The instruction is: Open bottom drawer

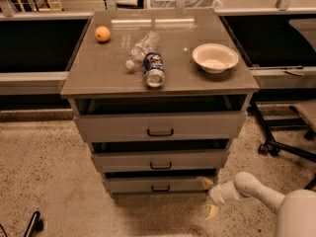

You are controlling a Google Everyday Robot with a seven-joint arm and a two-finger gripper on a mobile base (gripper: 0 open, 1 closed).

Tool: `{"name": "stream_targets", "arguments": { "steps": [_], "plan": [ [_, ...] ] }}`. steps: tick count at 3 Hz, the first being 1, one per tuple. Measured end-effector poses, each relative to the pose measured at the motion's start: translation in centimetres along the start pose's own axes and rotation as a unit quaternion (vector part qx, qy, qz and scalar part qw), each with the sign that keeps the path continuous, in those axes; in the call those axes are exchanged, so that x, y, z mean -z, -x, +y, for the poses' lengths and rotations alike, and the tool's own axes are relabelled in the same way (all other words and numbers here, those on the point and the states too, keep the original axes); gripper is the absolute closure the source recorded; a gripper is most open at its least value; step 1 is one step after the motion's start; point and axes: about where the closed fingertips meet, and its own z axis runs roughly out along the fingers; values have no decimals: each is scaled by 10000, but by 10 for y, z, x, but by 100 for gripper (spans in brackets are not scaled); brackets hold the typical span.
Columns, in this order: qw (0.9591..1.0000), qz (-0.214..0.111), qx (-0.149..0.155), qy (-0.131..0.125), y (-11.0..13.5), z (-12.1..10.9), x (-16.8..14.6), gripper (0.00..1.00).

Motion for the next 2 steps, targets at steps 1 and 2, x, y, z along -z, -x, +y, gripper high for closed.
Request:
{"name": "stream_targets", "arguments": {
  "steps": [1, 2],
  "plan": [
    [9997, 184, 158, -39, -8, -17, -12, 0],
    [9993, 341, 98, -153, -22, -33, -19, 0]
  ]
}}
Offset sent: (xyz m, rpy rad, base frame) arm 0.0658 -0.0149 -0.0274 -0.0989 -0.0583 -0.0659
